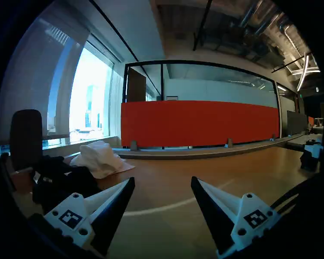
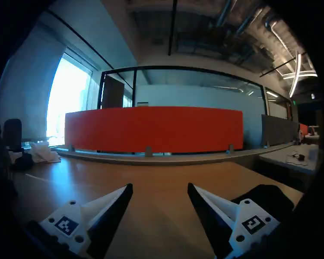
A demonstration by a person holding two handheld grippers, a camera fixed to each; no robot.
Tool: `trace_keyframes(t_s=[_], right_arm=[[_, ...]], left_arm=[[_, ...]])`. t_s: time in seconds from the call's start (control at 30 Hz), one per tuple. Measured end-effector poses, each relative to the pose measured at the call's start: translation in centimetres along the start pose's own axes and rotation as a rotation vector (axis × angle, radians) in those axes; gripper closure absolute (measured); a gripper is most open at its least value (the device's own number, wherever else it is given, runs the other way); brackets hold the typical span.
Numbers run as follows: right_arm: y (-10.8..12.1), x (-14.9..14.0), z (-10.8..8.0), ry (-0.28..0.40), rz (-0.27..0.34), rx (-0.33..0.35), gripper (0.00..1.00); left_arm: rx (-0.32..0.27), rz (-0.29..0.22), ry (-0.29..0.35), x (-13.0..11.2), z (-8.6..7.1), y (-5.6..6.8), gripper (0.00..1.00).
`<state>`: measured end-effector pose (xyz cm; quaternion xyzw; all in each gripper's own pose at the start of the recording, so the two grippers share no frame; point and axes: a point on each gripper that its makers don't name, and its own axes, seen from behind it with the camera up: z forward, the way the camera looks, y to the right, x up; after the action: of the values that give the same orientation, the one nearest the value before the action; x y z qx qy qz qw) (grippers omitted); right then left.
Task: Fold towel
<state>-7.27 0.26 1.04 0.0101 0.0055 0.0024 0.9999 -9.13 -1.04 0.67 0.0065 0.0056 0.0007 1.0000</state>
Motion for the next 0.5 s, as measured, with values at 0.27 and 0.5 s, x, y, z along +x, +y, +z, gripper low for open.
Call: trace_keyframes(t_s=[0.27, 0.5], right_arm=[[-0.01, 0.03, -0.04, 0.000, 0.000, -0.001, 0.01], [0.02, 0.04, -0.07, 0.001, 0.000, -0.001, 0.01]], left_arm=[[0.000, 0.000, 0.000, 0.01, -0.02, -0.01, 0.03], [0.000, 0.000, 0.000, 0.03, -0.04, -0.01, 0.03]])
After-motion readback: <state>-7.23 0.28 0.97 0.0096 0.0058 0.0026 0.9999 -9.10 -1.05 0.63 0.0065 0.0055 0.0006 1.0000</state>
